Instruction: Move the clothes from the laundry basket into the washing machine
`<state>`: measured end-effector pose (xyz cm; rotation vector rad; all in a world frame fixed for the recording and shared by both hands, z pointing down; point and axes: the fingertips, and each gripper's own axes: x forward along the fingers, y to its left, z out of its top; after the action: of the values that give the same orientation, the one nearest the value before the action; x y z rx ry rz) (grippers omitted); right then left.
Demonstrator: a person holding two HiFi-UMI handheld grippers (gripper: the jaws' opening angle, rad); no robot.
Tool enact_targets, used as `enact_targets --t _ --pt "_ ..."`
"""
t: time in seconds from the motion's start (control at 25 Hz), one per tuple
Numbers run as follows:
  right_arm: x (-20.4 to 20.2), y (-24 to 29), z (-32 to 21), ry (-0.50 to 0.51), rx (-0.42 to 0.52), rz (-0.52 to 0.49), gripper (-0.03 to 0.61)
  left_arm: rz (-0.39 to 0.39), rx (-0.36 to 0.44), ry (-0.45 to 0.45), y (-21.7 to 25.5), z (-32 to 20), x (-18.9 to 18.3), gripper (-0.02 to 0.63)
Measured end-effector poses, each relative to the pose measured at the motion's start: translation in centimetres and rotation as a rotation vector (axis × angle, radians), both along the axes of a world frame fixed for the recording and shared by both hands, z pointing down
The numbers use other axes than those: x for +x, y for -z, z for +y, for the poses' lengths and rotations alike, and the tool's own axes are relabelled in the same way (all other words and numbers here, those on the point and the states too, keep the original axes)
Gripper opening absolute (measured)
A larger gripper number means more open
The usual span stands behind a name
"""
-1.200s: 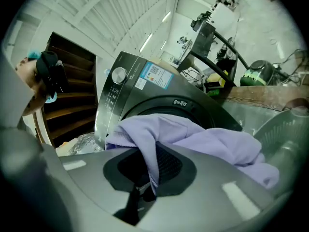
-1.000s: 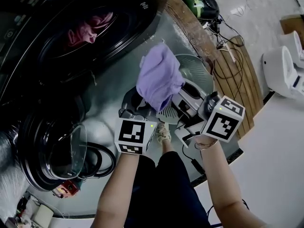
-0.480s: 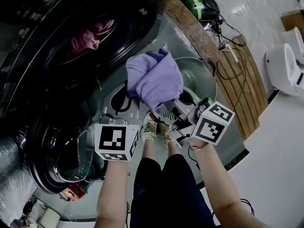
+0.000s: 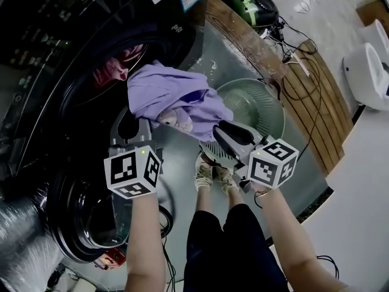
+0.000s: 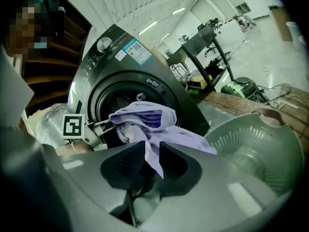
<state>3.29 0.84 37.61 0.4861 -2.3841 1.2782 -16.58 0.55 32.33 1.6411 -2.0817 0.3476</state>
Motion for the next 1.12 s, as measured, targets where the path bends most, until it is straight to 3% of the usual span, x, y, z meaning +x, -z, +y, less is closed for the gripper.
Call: enact_targets --t 0.44,0.68,0.88,0.96,1.12 --pt "1.1 -2.9 1.3 -0.015 -0.035 0.037 0.076 -0.083 -0.049 0.254 -5.7 -1.8 -10.3 0.044" --pt "1.4 -3.9 2.2 -0.007 -0.045 0.038 0.051 -0.202 0.017 0.321 -6.0 -4.6 -14.9 0.041" --pt "1.7 -4.1 2.5 -0.021 -0.015 0.047 0.035 -0.245 0.021 0.348 -5.9 -6.3 -17.8 0.043" --pt "1.7 -4.3 2.7 -0.028 -0.028 0.039 0.035 -0.234 -0.009 0.344 -7.2 -6.7 -17.6 0.043" --pt "1.3 -4.8 3.7 -0.017 -0.048 0.041 0.037 -0.124 -0.087 0.386 -10.7 -6.8 -17.4 0.079"
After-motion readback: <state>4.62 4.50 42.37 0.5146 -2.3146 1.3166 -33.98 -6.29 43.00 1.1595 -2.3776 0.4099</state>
